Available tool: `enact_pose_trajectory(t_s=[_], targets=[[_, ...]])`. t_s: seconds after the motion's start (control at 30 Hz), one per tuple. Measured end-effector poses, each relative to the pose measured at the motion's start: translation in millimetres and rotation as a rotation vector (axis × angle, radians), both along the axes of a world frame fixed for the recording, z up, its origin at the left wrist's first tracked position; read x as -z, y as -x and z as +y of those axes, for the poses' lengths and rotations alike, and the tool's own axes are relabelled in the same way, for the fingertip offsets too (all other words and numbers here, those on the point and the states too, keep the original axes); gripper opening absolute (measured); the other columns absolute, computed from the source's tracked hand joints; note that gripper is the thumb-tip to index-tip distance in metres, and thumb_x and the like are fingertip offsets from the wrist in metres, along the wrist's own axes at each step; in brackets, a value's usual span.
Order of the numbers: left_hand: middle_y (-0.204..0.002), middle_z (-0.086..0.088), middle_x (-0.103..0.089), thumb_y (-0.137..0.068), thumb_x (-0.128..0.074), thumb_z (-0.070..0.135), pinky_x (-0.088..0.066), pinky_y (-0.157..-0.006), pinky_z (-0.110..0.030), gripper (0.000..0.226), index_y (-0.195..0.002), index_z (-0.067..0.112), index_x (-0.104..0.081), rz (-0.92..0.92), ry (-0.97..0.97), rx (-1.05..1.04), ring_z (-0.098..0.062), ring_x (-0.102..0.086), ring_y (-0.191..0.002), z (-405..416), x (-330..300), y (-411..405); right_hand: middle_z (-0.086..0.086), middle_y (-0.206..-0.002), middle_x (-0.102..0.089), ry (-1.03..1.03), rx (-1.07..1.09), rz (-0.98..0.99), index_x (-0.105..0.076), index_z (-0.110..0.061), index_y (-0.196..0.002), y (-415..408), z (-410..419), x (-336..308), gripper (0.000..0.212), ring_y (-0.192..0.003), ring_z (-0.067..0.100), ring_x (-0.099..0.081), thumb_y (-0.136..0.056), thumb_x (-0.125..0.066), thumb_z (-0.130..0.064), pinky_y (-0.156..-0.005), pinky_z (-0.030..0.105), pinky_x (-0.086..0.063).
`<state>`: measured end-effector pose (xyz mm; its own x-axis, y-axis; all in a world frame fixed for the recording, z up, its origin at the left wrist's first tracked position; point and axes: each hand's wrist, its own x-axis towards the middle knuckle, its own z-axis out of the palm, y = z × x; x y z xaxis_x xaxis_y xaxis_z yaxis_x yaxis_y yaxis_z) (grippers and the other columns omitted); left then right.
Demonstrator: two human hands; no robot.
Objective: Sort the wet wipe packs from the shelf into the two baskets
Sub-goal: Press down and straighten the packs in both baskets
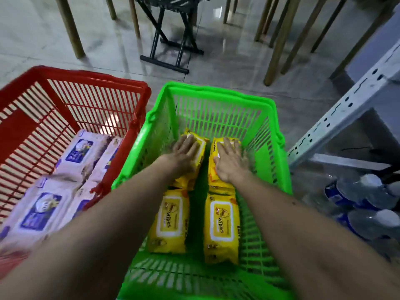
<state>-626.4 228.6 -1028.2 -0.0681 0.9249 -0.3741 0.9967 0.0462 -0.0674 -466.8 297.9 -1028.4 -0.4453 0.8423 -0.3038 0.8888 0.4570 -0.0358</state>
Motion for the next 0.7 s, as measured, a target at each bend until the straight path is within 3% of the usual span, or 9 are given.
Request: enact_pose_trajectory(t_s=[0.2, 0.33, 0.4, 0.47, 0.57, 0.63, 0.7], targets=[[-0.161, -0.009, 0.019, -0.091, -0.040, 0.062, -0.006, -0.121, -0.048, 0.091, -0.155, 0.016, 0.006, -0.022, -0.056, -0.008, -0.033, 0.018, -0.148, 28.3, 27.7, -0.1, -0.008, -0.164, 0.010, 0.040, 0.120, 0.189, -0.008, -0.039, -0.154, 7.4, 24.0, 41.1, 0.059, -0.150, 0.030, 0.014, -0.099, -0.026, -0.051, -0.119, 0.059, -0.004], [-0.160, -0.015, 0.020, -0.092, -0.038, 0.060, 0.006, -0.120, -0.050, 0.091, -0.154, 0.010, 0.007, -0.015, -0.096, -0.011, -0.037, 0.022, -0.146, 24.0, 33.1, -4.6, -0.004, -0.164, 0.014, 0.005, 0.153, 0.247, -0.005, -0.044, -0.153, 4.0, 19.6, 49.4, 0.060, -0.150, 0.032, 0.015, -0.097, -0.026, -0.056, -0.119, 0.058, -0.005], [-0.159, -0.013, 0.024, -0.094, -0.039, 0.058, 0.005, -0.119, -0.050, 0.088, -0.154, 0.014, 0.008, -0.138, -0.107, -0.119, -0.038, 0.019, -0.146, 17.6, 35.4, -7.2, -0.002, -0.163, 0.018, 0.052, 0.232, 0.300, -0.002, -0.045, -0.152, 3.8, 17.2, 46.2, 0.065, -0.150, 0.039, 0.008, -0.096, -0.032, -0.057, -0.120, 0.057, -0.010], [-0.159, -0.006, 0.028, -0.094, -0.040, 0.058, -0.002, -0.120, -0.049, 0.081, -0.155, 0.027, 0.002, -0.380, -0.120, -0.307, -0.041, 0.012, -0.147, 12.7, 34.2, -6.6, 0.007, -0.163, 0.013, 0.080, 0.393, 0.411, 0.002, -0.038, -0.154, 5.7, 15.0, 39.6, 0.085, -0.149, 0.041, -0.008, -0.090, -0.050, -0.058, -0.118, 0.053, -0.022], [-0.161, -0.016, 0.000, -0.094, -0.041, 0.056, -0.025, -0.118, -0.046, 0.070, -0.154, 0.037, -0.008, -0.615, -0.236, -0.554, -0.040, -0.020, -0.145, 12.1, 33.6, -4.3, 0.018, -0.158, -0.020, 0.162, 0.666, 0.559, 0.002, -0.025, -0.156, 6.0, 14.1, 34.1, 0.112, -0.141, 0.040, -0.033, -0.076, -0.069, -0.061, -0.110, 0.049, -0.036], [-0.149, -0.025, -0.032, -0.094, -0.040, 0.057, -0.038, -0.109, -0.046, 0.072, -0.152, 0.042, 0.000, -0.656, -0.204, -0.643, -0.042, -0.045, -0.130, 11.9, 35.2, -6.0, 0.017, -0.147, -0.041, 0.214, 0.750, 0.574, 0.002, -0.029, -0.155, 4.2, 12.3, 36.1, 0.113, -0.131, 0.039, -0.046, -0.074, -0.067, -0.066, -0.101, 0.045, -0.043], [-0.139, -0.025, -0.047, -0.095, -0.041, 0.057, -0.043, -0.103, -0.045, 0.073, -0.151, 0.044, 0.003, -0.676, -0.208, -0.690, -0.042, -0.054, -0.120, 9.9, 38.3, -12.6, 0.017, -0.140, -0.049, 0.229, 0.771, 0.572, 0.005, -0.034, -0.154, 4.3, 9.5, 37.4, 0.113, -0.124, 0.038, -0.053, -0.074, -0.065, -0.069, -0.096, 0.042, -0.046]])
